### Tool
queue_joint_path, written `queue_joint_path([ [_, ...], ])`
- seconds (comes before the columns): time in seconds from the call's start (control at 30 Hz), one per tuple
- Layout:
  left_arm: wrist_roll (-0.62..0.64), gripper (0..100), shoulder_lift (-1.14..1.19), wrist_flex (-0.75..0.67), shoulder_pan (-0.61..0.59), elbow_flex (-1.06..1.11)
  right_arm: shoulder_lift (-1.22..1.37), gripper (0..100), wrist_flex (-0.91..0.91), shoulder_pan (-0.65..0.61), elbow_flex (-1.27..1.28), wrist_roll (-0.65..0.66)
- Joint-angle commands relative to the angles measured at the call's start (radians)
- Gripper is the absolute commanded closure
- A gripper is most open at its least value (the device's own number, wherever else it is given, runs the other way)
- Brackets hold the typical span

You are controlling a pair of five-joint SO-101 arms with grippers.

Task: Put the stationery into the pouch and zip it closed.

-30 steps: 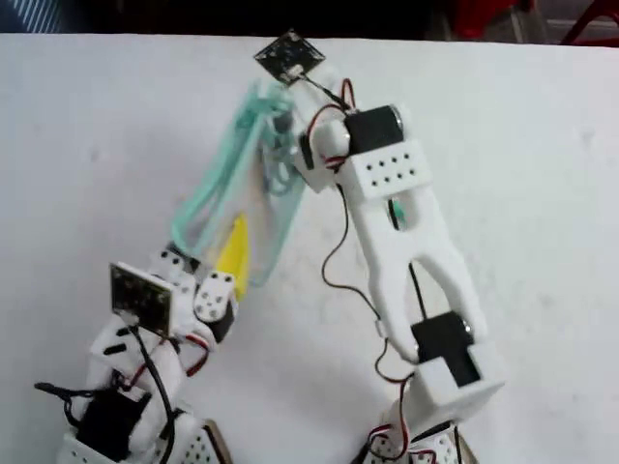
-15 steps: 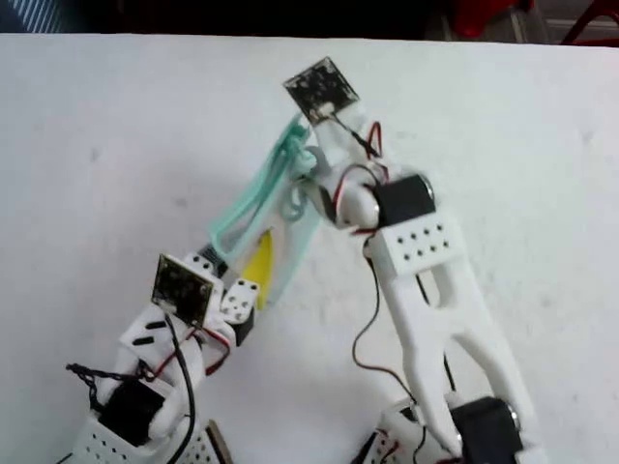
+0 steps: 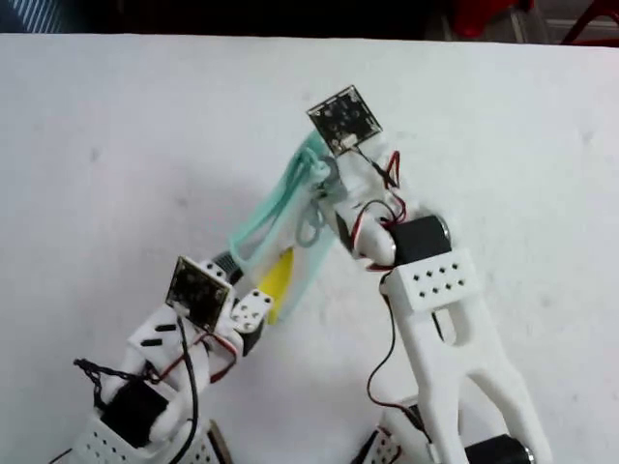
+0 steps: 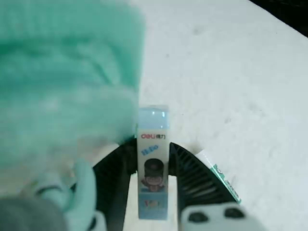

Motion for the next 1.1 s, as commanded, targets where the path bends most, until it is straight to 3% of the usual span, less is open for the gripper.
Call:
queue_joint_path([
  [0.0,-0.008,89,-0.012,0.002,-0.03,-0.015,-0.051,98.1,-0.028,0.021,-0.009,-0.003],
  [0.3,-0.008,84,-0.012,0.068,-0.064,-0.06,-0.423,98.1,-0.013,0.12,-0.008,-0.009],
  [0.4,-0.008,84,-0.012,0.072,-0.064,-0.063,-0.596,98.1,-0.019,0.076,-0.011,-0.011],
  [0.5,-0.008,84,-0.012,0.072,-0.064,-0.063,-0.704,98.1,-0.021,-0.071,-0.031,-0.011],
  [0.63,-0.008,84,-0.012,0.081,-0.064,-0.061,-0.677,98.1,-0.021,-0.251,-0.087,-0.005],
  [0.97,-0.008,84,-0.012,0.087,-0.068,-0.057,-0.421,98.1,-0.03,-0.372,-0.196,-0.017],
  [1.07,-0.008,84,-0.012,0.087,-0.07,-0.057,-0.377,98.1,-0.012,-0.369,-0.219,-0.144],
])
